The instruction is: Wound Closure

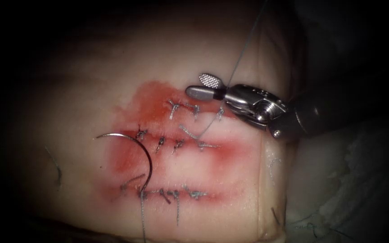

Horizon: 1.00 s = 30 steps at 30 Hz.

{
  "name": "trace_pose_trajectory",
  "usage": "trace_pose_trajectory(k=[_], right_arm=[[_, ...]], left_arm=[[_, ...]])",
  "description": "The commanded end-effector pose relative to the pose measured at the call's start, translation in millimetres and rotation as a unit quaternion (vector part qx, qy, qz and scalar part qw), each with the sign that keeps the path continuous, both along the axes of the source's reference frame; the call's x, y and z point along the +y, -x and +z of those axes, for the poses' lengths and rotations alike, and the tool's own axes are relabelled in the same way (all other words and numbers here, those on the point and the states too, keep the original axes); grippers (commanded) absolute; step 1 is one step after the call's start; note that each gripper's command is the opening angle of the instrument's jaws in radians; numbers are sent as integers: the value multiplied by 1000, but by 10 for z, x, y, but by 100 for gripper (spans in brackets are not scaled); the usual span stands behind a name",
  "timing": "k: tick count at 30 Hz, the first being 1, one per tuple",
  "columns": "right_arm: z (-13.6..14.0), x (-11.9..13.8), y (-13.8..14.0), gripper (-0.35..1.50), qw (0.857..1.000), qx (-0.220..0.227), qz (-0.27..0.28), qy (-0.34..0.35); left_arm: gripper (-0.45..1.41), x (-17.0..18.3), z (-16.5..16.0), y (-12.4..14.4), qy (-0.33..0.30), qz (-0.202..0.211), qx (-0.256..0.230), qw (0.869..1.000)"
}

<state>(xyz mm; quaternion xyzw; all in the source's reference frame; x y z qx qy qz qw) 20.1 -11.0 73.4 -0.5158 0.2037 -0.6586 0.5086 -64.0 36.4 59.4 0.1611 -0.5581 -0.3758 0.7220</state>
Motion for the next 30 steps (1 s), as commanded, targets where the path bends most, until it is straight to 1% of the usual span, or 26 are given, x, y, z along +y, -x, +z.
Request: trace_pose_trajectory(k=[1,3,4,5,13,19,24,25,27,28,30], right_arm=[[4,-1,-8,42,1000,5,-6,0],[5,0,-8,27,1000,8,-14,0],[6,1,-7,-6,1000,11,-22,0],[6,2,-7,-33,1000,12,-24,0],[8,5,-5,-35,999,18,-26,-9],[7,5,-3,-35,998,28,-46,-14],[4,12,6,-35,1000,14,-16,-11],[5,14,12,-27,1000,12,-12,-10],[9,15,22,57,1000,10,-9,-7],[10,15,27,86,1000,5,-9,5],[13,12,41,111,1000,-6,5,16]], left_arm=[[-45,9,0,7,2,-2,-1,1000],[-45,9,0,7,3,-2,-1,1000],[-45,8,1,7,3,-2,0,1000],[-45,8,1,7,3,-2,0,1000],[-45,8,1,7,3,-2,0,1000],[-45,10,2,5,3,-2,0,1000],[-45,20,6,-12,19,-9,11,1000],[-45,23,6,-17,28,-10,17,999],[-45,29,10,-31,41,-10,31,999],[-45,31,13,-37,44,-7,39,998],[-45,36,20,-51,46,-7,50,998]])
